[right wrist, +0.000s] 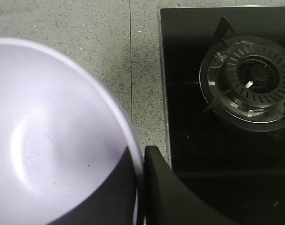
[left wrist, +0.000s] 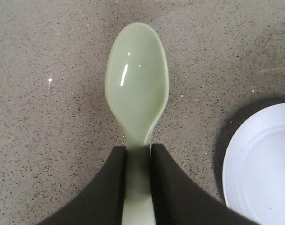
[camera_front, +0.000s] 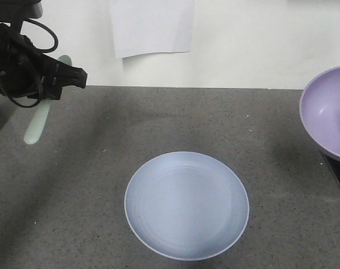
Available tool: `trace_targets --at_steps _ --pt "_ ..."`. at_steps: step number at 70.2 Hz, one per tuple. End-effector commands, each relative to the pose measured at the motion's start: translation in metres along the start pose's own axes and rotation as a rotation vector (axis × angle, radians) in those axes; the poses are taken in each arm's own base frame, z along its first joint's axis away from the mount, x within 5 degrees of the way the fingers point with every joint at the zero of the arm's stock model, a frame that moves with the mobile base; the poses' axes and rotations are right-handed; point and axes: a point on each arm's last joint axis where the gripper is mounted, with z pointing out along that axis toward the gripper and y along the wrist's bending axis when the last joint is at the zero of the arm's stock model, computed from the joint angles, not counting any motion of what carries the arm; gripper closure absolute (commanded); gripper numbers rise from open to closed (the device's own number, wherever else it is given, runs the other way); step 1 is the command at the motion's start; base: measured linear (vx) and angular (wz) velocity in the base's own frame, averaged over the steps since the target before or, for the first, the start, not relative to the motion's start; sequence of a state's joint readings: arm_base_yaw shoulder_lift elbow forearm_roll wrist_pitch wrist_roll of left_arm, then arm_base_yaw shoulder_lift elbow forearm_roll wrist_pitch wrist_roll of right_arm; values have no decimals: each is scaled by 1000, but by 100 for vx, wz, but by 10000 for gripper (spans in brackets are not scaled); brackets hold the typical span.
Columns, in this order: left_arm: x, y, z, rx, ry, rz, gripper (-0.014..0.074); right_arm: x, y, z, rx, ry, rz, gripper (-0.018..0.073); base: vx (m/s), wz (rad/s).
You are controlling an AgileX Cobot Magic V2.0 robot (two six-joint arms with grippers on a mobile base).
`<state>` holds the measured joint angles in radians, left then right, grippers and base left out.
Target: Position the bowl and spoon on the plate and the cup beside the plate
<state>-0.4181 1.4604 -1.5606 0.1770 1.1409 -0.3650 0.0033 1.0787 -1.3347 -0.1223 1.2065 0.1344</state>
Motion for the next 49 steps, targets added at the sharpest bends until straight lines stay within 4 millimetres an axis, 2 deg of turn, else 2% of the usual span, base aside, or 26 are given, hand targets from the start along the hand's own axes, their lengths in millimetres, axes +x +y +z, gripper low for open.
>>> trace_targets --at_steps 1,49 --pt "-7 1 -21 28 -105 -5 603 -8 -2 -13 3 -99 -2 566 0 0" --pt "-7 1 -21 28 -105 -5 603 -8 -2 -13 3 -99 -2 566 0 0"
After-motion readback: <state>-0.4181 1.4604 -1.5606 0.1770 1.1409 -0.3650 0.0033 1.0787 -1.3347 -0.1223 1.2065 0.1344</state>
